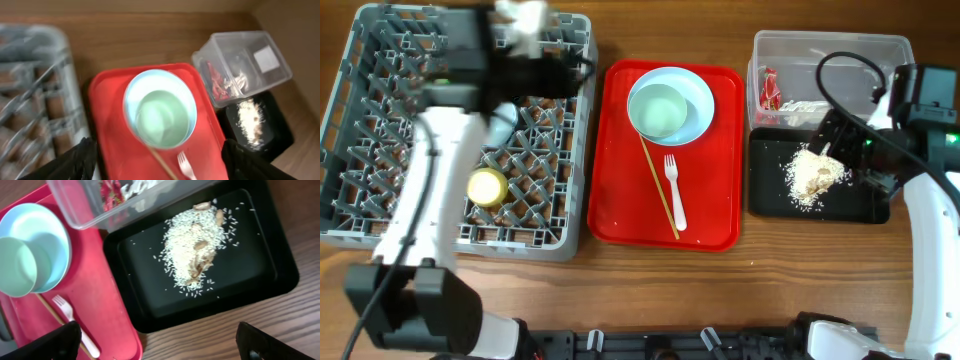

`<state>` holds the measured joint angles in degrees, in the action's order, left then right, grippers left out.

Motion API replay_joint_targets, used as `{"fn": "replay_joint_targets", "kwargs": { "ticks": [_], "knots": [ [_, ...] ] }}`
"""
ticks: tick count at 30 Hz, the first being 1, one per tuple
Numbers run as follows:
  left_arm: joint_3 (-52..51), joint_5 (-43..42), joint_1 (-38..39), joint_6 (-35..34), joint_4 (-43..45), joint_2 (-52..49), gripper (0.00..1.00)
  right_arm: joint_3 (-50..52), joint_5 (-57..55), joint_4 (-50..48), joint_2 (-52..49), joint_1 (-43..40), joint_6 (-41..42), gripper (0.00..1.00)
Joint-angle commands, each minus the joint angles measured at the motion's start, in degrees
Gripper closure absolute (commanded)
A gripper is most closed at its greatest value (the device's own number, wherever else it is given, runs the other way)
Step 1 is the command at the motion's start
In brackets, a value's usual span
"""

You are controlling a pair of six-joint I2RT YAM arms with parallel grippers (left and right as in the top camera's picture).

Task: Sort waste into correct bins and load items into the dishwasher rack
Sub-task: 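Move the left gripper to the green bowl on the white plate and grasp it, then carry the green bowl with the left gripper over the dish rack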

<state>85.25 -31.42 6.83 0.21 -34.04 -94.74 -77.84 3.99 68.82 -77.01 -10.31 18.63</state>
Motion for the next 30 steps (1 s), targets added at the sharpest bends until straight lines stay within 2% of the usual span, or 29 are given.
{"fn": "replay_joint_targets", "kwargs": {
  "ticks": [1, 6, 9, 16, 21, 26, 27, 30],
  "knots": [
    [0.37, 12.57, 9.49, 0.26, 5.16, -2.82, 0.14, -1.01, -0.98, 0.07, 0.46, -0.50, 0.85, 0.00],
    [0.37, 19.80, 18.38, 0.24, 11.56, -7.48, 0.10, -1.01, -0.96, 0.24, 0.46, -0.50, 0.92, 0.00],
    [0.37, 20.22, 21.68, 0.24, 14.08, -10.91, 0.11, -1.01, -0.98, 0.24, 0.46, -0.50, 0.92, 0.00],
    [0.37, 21.97, 25.81, 0.24, 15.87, -19.82, 0.23, -1.01, -0.96, 0.57, 0.46, -0.50, 0.90, 0.00],
    [0.37, 22.77, 26.80, 0.24, 15.61, -26.08, 0.28, -1.01, -0.98, 0.90, 0.46, -0.50, 0.85, 0.00],
    [0.35, 22.84, 26.80, 0.26, 13.64, -28.68, 0.51, -1.01, -0.96, 0.90, 0.46, -0.50, 0.85, 0.00],
    [0.35, 22.99, 26.82, 0.24, 13.25, -28.72, 0.61, -1.01, -0.98, 0.90, 0.46, -0.50, 0.87, 0.00],
    [0.37, 22.99, 26.82, 0.24, 13.18, -28.61, 0.82, -1.01, -0.98, 0.92, 0.46, -0.50, 0.85, 0.00]
  ]
}}
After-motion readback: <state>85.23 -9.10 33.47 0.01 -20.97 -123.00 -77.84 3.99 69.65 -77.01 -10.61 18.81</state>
